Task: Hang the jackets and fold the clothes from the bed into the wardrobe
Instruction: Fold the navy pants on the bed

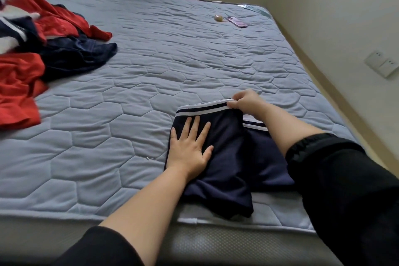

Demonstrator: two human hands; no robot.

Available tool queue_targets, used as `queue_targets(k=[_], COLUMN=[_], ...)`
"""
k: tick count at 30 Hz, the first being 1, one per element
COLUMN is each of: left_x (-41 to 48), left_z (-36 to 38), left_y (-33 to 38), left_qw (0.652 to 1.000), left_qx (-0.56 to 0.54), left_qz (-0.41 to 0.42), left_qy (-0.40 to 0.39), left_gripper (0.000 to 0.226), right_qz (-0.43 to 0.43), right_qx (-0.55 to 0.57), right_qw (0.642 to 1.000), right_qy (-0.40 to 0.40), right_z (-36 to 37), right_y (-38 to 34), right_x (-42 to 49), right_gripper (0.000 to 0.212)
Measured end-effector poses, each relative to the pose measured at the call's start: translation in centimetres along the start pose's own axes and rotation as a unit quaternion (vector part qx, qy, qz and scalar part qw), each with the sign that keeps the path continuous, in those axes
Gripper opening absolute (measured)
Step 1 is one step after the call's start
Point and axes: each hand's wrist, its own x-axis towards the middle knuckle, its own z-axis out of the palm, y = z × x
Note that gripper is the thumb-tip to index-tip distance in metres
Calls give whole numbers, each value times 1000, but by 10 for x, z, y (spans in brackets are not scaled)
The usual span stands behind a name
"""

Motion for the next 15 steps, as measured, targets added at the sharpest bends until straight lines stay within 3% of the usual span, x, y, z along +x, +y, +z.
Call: queue_targets(k=[3,6,8,10,12,15], left_x=[1,2,2,2,3,2], left_z=[0,0,1,1,0,-1], left_y=[1,1,0,0,-1,2], left_qw=[1000,1000,1000,1000,1000,1000], left_qx=[9,8,5,5,9,10], left_qz=[-1,-7,-8,-10,-10,0], left_qy=[-5,-11,-14,-14,-12,-13], left_gripper=[67,67,67,67,66,65], right_qz=[0,33,-12,-112,-164,-74], right_qx=[-118,-82,-96,-141,-216,-247], right_qw=[986,984,977,959,945,965], right_qy=[116,152,188,220,180,45], right_z=[29,51,44,41,54,72], right_y=[7,5,2,4,18,58], right_x=[4,-4,-15,-36,-63,-94], right_gripper=[20,37,45,49,53,62])
